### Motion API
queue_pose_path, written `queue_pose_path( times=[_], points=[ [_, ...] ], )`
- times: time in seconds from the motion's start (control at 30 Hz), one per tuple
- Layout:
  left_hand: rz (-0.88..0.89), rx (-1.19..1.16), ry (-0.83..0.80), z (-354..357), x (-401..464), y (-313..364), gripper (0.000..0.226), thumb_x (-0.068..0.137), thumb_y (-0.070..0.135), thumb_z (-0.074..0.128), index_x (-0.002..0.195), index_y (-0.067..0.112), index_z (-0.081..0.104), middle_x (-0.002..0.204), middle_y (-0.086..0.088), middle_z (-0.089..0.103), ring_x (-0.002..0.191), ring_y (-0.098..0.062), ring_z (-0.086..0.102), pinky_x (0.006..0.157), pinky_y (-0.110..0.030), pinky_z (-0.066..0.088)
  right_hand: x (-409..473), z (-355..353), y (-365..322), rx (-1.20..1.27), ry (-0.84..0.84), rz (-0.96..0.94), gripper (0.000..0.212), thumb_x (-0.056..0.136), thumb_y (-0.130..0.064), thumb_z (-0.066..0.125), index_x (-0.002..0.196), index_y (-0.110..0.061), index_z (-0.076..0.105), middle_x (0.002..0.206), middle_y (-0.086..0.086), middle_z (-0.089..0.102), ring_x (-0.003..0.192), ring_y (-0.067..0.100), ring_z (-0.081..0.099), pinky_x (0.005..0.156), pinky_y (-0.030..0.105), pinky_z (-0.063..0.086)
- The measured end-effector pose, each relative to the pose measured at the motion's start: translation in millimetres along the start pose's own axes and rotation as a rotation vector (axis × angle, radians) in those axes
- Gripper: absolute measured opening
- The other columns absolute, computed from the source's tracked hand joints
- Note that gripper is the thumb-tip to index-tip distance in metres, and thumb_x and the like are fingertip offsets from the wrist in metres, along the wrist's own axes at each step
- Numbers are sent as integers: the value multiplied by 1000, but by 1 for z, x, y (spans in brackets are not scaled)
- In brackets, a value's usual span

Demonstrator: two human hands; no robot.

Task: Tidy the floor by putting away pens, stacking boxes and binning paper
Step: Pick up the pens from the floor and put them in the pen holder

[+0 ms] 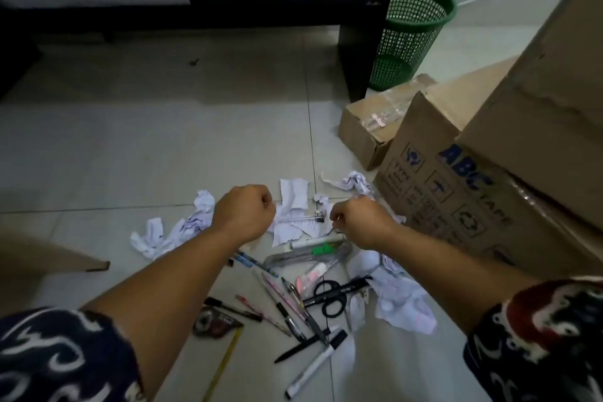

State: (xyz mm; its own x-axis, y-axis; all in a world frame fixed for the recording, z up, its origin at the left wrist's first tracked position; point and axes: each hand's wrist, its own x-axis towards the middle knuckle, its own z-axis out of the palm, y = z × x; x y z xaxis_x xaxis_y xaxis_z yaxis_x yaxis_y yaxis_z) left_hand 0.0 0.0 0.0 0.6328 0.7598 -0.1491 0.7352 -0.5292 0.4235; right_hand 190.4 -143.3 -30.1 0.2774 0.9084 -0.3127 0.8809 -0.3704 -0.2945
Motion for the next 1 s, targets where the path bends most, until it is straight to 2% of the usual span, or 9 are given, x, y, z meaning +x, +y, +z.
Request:
queue_pose_path(
  times=[0.13, 0.23, 0.37, 0.5, 0.63, 0.77, 0.83, 0.9, 1.0],
  points=[
    [-67, -43, -93, 11, -2, -11, 16, 88, 26, 57, 94, 20, 71, 89, 0, 71, 87, -22, 64, 75, -32, 52, 2, 25, -11, -191, -103, -52, 32, 86, -12, 59, 114, -24, 65, 111, 5, 66, 102, 28, 61, 75, 31, 47],
    [-122, -132, -101, 17, 0, -20, 13, 87, 25, 58, 88, 22, 71, 88, 0, 71, 86, -21, 63, 73, -29, 50, 3, 35, -11, -387, -82, -144, 28, 83, -10, 57, 110, -16, 62, 109, 8, 61, 103, 31, 56, 73, 32, 39],
    [-189, -230, -109, 27, -2, -27, 13, 87, 26, 61, 75, 30, 65, 89, 4, 72, 88, -19, 64, 77, -30, 52, 3, 43, -6, -431, -72, -125, 28, 86, -15, 56, 113, -18, 62, 116, 8, 61, 114, 31, 49, 90, 37, 39],
    [-230, -284, -124, 31, -7, -23, 15, 88, 28, 59, 77, 27, 69, 86, 7, 69, 85, -17, 62, 76, -28, 51, 3, 40, -9, -388, -61, -101, 30, 82, -9, 55, 110, -17, 62, 115, 8, 60, 110, 30, 50, 89, 38, 38],
    [-306, -363, -138, 37, -7, -15, 23, 88, 28, 56, 80, 12, 71, 86, -3, 71, 84, -24, 65, 75, -34, 52, 1, 27, -22, -176, 29, -66, 32, 84, -22, 61, 116, -19, 61, 108, 6, 60, 102, 28, 54, 82, 36, 43],
    [-579, -739, -111, 43, -9, 3, 59, 85, 63, 50, 77, 7, 68, 70, -7, 70, 65, -27, 66, 69, -41, 57, 1, 23, -50, 361, 78, 104, 19, 90, -21, 60, 108, -24, 65, 93, -3, 62, 86, 19, 59, 69, 29, 45],
    [-672, -911, -145, 45, -10, 15, 57, 86, 65, 49, 88, 10, 66, 79, -5, 71, 69, -21, 67, 68, -35, 56, -2, 24, -61, 494, 76, 51, 17, 90, -21, 63, 106, -23, 67, 87, -6, 64, 82, 16, 60, 72, 29, 48],
    [-693, -1058, -126, 45, -8, 23, 45, 90, 56, 52, 94, 13, 66, 89, -6, 72, 83, -23, 69, 78, -37, 58, -5, 24, -69, 568, 79, -10, 17, 89, -20, 63, 105, -23, 68, 84, -9, 65, 80, 14, 61, 75, 29, 50],
    [-647, -1076, -14, 42, -4, 26, 35, 95, 46, 49, 87, 15, 64, 81, -3, 71, 82, -24, 68, 77, -37, 55, -7, 26, -69, 604, 62, -44, 25, 89, -27, 64, 113, -29, 68, 84, -16, 66, 82, 7, 62, 77, 27, 51]
  ],
)
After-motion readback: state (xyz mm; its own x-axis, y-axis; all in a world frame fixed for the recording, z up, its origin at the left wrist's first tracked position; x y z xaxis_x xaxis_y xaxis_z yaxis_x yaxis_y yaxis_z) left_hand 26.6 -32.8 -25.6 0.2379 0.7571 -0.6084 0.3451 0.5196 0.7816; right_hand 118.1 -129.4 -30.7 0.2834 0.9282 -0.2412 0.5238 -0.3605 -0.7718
